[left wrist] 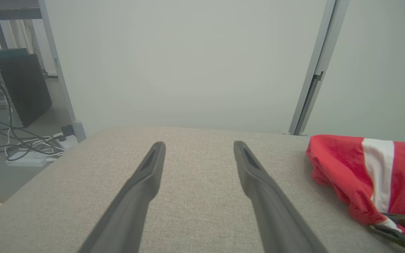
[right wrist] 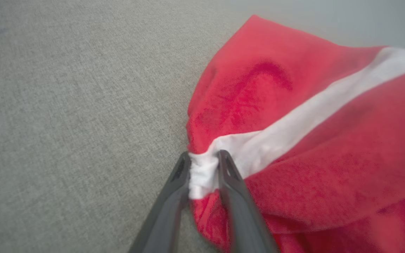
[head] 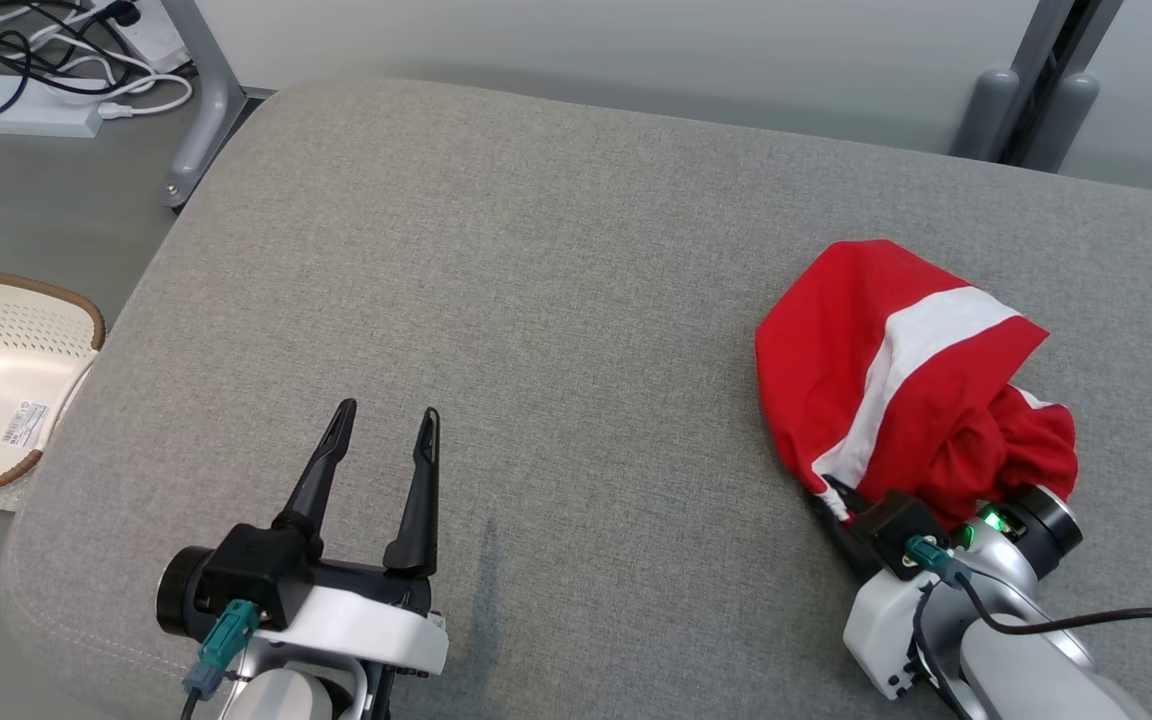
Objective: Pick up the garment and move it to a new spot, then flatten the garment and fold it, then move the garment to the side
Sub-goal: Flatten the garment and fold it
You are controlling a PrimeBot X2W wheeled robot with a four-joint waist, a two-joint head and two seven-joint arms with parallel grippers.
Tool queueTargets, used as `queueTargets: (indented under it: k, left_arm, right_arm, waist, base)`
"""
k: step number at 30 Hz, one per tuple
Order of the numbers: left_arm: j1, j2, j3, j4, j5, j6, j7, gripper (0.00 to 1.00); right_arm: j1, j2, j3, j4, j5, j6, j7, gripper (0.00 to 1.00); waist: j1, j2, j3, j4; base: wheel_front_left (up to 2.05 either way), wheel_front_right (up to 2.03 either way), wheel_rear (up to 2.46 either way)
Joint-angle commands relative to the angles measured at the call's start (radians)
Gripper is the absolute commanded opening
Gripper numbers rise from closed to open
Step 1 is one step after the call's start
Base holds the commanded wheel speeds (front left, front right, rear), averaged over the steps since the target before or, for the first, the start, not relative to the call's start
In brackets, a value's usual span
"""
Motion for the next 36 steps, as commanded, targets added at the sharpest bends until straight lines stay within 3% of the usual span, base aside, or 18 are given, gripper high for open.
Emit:
queueTargets:
  k: [1,10,12,17,22,28,36]
  left_arm:
    - [-0.009,0.003,0.001,-0.002,-0.006,0.004,-0.003,1.0]
    - [-0.008,0.003,0.001,0.004,0.008,-0.004,-0.003,1.0]
    - [0.004,0.004,0.011,0.004,-0.041,-0.001,-0.003,1.0]
    - [0.021,0.004,0.036,0.009,-0.049,-0.003,-0.003,1.0]
    - [0.029,0.003,0.047,0.006,-0.041,-0.007,-0.003,1.0]
    - [0.032,0.003,0.045,-0.006,-0.048,-0.002,-0.003,1.0]
    - [-0.006,0.003,0.041,-0.007,-0.043,-0.009,-0.003,1.0]
  right_arm:
    - [-0.012,-0.002,-0.003,-0.002,-0.001,0.0,-0.007,0.0]
    - [-0.073,0.068,0.025,-0.086,0.095,0.0,-0.088,0.0]
    - [-0.111,0.085,0.057,-0.119,0.134,0.0,-0.1,0.0]
    - [-0.236,0.122,0.096,-0.238,0.296,0.0,-0.127,0.0]
    - [-0.322,0.138,0.037,-0.339,0.468,0.0,-0.141,0.0]
    - [-0.26,0.071,-0.079,-0.247,0.592,0.0,-0.078,0.0]
    - [-0.145,-0.075,-0.236,0.091,0.652,0.0,-0.031,0.0]
  waist:
    - [0.0,0.0,-0.001,-0.001]
    - [0.0,0.0,-0.036,-0.025]
    - [0.0,0.0,-0.052,-0.035]
    - [0.0,0.0,-0.093,-0.058]
    - [0.0,0.0,-0.116,-0.078]
    - [0.0,0.0,-0.101,-0.101]
    - [0.0,0.0,-0.048,-0.123]
  base:
    - [0.0,0.0,0.0]
    - [0.0,0.0,0.0]
    - [0.0,0.0,0.0]
    - [0.0,0.0,0.0]
    - [0.0,0.0,0.0]
    - [0.0,0.0,0.0]
    - [0.0,0.0,0.0]
